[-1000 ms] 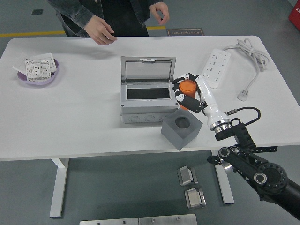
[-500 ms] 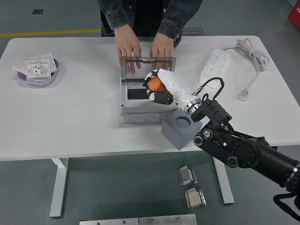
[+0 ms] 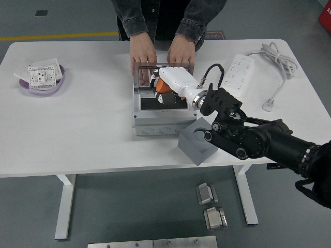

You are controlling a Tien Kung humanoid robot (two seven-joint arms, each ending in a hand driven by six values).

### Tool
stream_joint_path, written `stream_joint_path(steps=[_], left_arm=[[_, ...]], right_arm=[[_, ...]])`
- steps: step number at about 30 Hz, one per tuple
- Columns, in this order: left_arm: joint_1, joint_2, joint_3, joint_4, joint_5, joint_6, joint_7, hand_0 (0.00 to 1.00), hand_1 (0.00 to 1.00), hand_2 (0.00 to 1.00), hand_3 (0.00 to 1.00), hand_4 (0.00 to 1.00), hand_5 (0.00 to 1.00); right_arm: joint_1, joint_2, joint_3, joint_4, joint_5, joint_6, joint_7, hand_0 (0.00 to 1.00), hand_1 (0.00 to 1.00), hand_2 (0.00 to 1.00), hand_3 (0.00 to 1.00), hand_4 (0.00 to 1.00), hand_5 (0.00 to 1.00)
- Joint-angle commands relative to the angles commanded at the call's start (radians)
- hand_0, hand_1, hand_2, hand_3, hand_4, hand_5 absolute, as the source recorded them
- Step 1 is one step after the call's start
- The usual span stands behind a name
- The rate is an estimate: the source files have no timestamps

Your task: Pick up the cylinder from the cube,place it in the box,flap close box

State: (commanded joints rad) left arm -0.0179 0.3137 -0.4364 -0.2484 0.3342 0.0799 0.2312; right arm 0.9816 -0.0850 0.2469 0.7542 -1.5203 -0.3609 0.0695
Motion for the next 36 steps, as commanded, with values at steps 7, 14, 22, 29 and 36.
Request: stream_joint_path(steps=[7,14,22,29,36], left_arm=[[0.002,0.001,0.029,0.006,-0.027,0.0,0.001,0.704,0.686,0.471,0.759,0.762,0.331],[-0.002,-0.001,0.014,0.003,-0.012,0.0,0.001,0.704,0.686,0.471,0.759,0.762,0.332],[-0.004,-0.001,0.009,0.002,-0.008,0.0,0.0,0.704,0.686,0.472,0.758,0.761,0.332],[-0.005,-0.003,0.008,0.002,-0.005,0.0,0.0,0.704,0.686,0.472,0.757,0.761,0.332],[-0.006,-0.004,0.005,0.001,-0.003,-0.001,0.0,0.703,0.686,0.472,0.756,0.76,0.332]], right_arm=[[0.024,0.041,-0.063,-0.072,0.056,0.008,0.024,0.148,0.109,0.291,0.212,0.018,0.002],[0.03,0.054,-0.071,-0.107,0.041,0.044,0.045,0.163,0.132,0.306,0.261,0.019,0.002],[0.031,0.053,-0.079,-0.118,-0.008,0.048,0.042,0.358,0.424,0.617,0.684,0.639,0.175],[0.028,0.054,-0.101,-0.123,-0.022,0.049,0.04,0.671,0.641,0.683,0.788,0.845,0.212],[0.026,0.052,-0.11,-0.12,-0.024,0.054,0.038,0.725,0.685,0.706,0.817,0.905,0.229]])
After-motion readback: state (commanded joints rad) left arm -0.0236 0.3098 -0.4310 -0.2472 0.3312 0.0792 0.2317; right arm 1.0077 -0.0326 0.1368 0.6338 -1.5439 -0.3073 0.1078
